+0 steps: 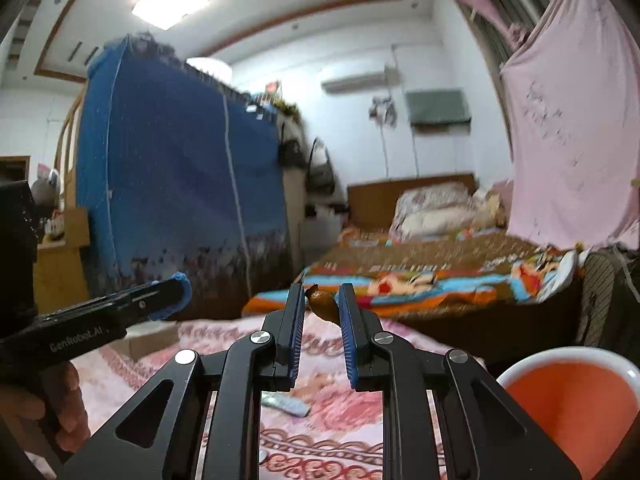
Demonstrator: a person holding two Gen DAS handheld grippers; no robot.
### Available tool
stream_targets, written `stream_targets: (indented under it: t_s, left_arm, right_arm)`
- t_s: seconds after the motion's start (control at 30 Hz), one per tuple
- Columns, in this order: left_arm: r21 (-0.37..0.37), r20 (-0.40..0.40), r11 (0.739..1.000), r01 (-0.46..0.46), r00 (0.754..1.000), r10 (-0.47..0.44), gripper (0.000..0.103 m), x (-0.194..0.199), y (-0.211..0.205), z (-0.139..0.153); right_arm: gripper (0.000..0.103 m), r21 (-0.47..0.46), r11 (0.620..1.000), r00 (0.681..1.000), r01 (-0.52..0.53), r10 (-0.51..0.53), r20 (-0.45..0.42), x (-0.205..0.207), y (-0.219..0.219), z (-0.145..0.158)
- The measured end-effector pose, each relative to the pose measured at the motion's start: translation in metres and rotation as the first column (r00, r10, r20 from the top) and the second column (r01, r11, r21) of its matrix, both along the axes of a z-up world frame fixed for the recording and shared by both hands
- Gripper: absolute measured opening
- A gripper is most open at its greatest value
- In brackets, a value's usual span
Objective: Collect trash
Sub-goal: 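Carry the blue item and small brown item over the orange basin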
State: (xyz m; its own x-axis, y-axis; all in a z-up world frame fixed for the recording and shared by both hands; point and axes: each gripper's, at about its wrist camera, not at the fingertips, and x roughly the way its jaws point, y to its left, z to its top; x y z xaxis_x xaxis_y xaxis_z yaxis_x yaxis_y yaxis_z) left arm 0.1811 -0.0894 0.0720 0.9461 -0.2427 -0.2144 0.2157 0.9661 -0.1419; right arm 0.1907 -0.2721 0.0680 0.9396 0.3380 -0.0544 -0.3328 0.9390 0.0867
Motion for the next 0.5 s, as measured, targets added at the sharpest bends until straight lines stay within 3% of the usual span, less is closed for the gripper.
stream_targets:
  t_s: [0.2,0.5]
  left_arm:
    - [0.015,0.030,0.997,0.081,0.996,-0.081,0.016,-0.001,-0.027,0.011]
    - [0.050,0.066,0.980,0.191,0.979,-0.194,0.016,-0.002,-0.070,0.021]
  right_arm:
    - [0.015,0.002,0.995,0.991,0.098,-0.098,0.090,-0.017,-0.026,0.010]
    - [0.016,0.085,0.972,0.967,0.221,-0.230,0.114,-0.028,-0.075,0.018]
